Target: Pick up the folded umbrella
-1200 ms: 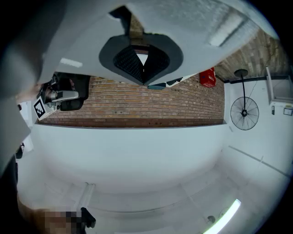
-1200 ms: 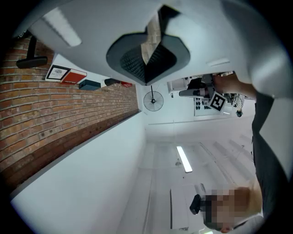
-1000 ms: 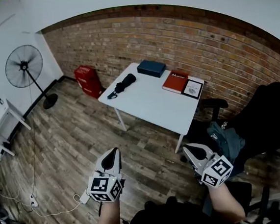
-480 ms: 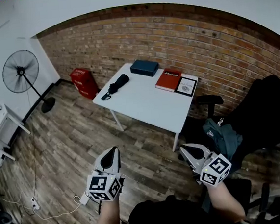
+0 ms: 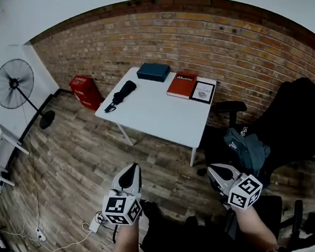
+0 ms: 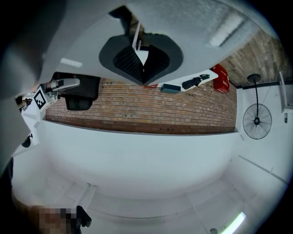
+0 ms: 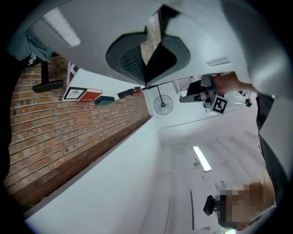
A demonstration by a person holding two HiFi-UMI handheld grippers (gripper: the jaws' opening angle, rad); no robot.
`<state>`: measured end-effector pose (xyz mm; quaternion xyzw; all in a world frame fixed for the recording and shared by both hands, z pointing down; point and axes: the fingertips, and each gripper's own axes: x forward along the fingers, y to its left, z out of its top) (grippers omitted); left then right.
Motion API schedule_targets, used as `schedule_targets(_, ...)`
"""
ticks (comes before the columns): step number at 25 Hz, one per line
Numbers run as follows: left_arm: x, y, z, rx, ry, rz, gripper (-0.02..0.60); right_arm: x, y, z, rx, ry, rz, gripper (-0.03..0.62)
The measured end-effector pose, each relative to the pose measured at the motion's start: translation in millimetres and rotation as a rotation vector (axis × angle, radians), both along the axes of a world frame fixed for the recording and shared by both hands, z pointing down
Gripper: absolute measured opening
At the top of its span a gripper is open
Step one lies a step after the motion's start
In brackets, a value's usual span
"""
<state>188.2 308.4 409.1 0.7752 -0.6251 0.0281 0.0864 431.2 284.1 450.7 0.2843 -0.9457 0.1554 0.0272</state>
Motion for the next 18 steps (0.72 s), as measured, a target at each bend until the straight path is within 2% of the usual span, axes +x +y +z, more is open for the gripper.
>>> schedule_targets(4, -16, -25, 11, -0.009, 0.020, 0.033, 0.008, -9, -20, 12, -0.025, 0.028, 0.053, 0.002)
schedule_targets(8, -58, -51, 23, -0.021, 0.047, 0.049, 0.008, -43, -42, 22, -0.050, 0.058, 0.084, 0.002)
schedule_targets(12, -118, -83, 29, -0.033, 0.050, 0.062, 0.008, -99, -71, 25, -0.062, 0.074, 0.100, 0.002)
schedule_targets(18, -212, -123, 26, -0.029, 0.065, 0.060, 0.008, -210, -109, 14, -0.044, 0.075, 0.052, 0.002)
